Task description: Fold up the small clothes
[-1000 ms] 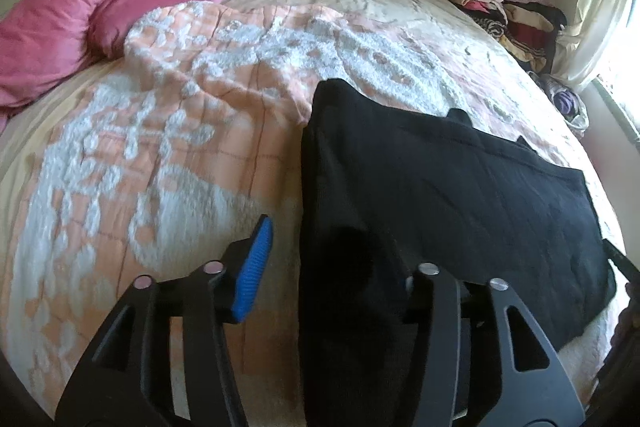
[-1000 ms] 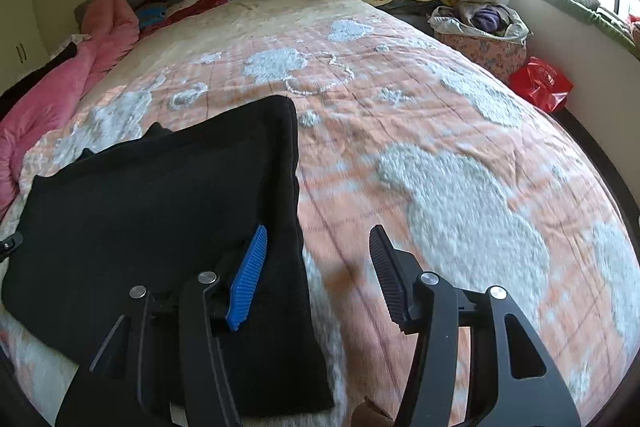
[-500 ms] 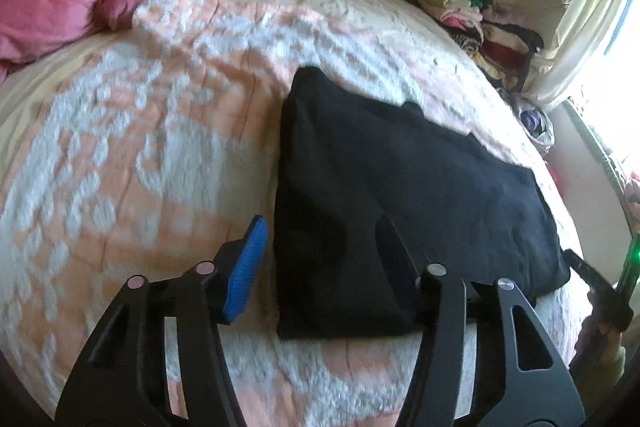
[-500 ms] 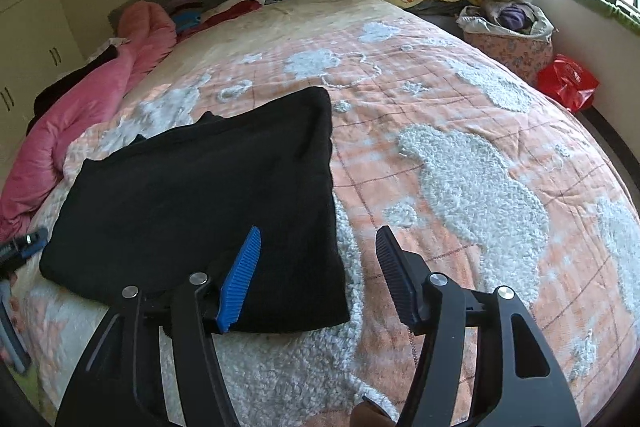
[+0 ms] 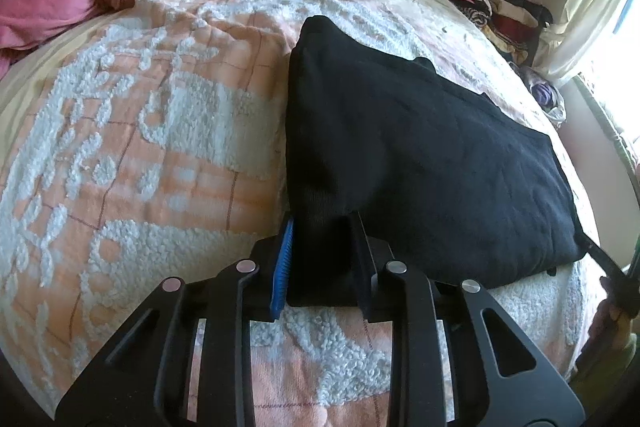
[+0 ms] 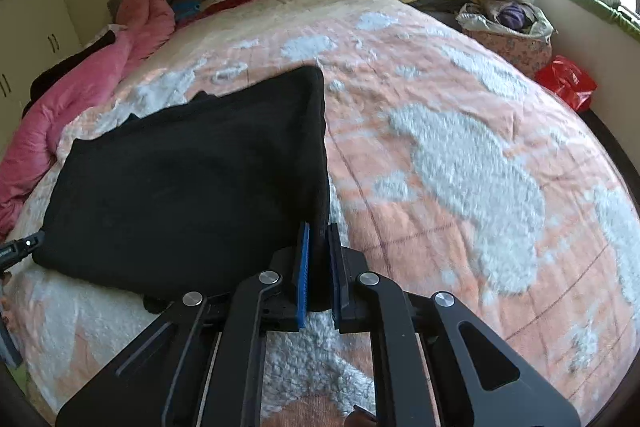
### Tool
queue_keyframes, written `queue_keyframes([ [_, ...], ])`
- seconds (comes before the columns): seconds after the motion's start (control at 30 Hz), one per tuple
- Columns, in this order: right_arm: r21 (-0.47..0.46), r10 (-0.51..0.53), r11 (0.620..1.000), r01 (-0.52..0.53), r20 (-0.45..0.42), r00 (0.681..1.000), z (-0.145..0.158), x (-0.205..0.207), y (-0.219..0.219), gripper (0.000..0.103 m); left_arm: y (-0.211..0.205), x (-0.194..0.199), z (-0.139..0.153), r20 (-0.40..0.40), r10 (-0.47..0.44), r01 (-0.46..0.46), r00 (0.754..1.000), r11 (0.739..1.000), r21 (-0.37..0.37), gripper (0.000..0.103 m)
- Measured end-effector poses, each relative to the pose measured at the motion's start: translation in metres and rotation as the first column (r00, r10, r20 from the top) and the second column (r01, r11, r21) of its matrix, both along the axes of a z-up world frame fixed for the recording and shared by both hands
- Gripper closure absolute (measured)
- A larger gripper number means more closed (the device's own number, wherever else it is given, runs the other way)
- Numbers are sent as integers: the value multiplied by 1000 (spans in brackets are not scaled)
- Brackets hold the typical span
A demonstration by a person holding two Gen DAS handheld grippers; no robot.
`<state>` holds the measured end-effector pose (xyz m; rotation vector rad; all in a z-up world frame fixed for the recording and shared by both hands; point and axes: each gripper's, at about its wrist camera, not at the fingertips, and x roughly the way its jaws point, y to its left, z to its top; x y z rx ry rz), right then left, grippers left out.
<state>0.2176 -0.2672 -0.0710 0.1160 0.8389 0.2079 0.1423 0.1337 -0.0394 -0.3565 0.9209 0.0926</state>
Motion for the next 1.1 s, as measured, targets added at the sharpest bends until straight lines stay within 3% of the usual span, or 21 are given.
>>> queue_keyframes([
  [0.2, -6, -12, 1000, 12, 18, 1000, 3, -11, -1, 89, -4, -5, 1, 7, -10, 10, 1000, 1000, 18, 84],
  [0.4, -17, -39, 999, 39, 39, 999, 8, -23, -3, 65, -10, -9, 2, 10, -18, 17, 1000, 999, 36, 84],
  [0.63, -25, -40, 999, 42, 72, 997, 18, -35, 1, 46, -12, -13, 2, 10, -19, 19, 1000, 999, 41, 83],
  [1.1, -19, -23, 1000, 24, 77, 997, 21, -47, 4, 32, -19, -23, 6, 21, -24, 22, 999, 998, 63, 80],
])
